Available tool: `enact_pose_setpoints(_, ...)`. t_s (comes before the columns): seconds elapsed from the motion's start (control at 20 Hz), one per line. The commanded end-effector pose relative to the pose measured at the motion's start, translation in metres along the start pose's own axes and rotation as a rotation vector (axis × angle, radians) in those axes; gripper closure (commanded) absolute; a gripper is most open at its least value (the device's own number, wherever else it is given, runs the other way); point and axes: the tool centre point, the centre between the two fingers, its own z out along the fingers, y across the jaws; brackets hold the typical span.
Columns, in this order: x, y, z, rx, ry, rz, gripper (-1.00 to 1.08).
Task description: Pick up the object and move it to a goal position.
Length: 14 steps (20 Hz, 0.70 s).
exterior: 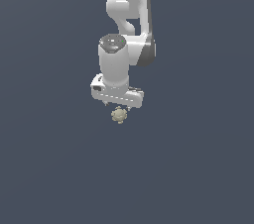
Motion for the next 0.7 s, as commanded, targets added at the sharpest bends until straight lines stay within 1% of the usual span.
enact_pose_setpoints(0.0, -0.004, 0.000, 0.013, 0.003, -0.005, 0.067, -0.92)
enact_pose_setpoints(0.35, -0.015, 0.002, 0.042, 0.005, -0.014, 0.226, -0.92)
enact_pose_setpoints(0.65, -0.021, 0.003, 0.055, 0.004, -0.018, 0.302, -0.92)
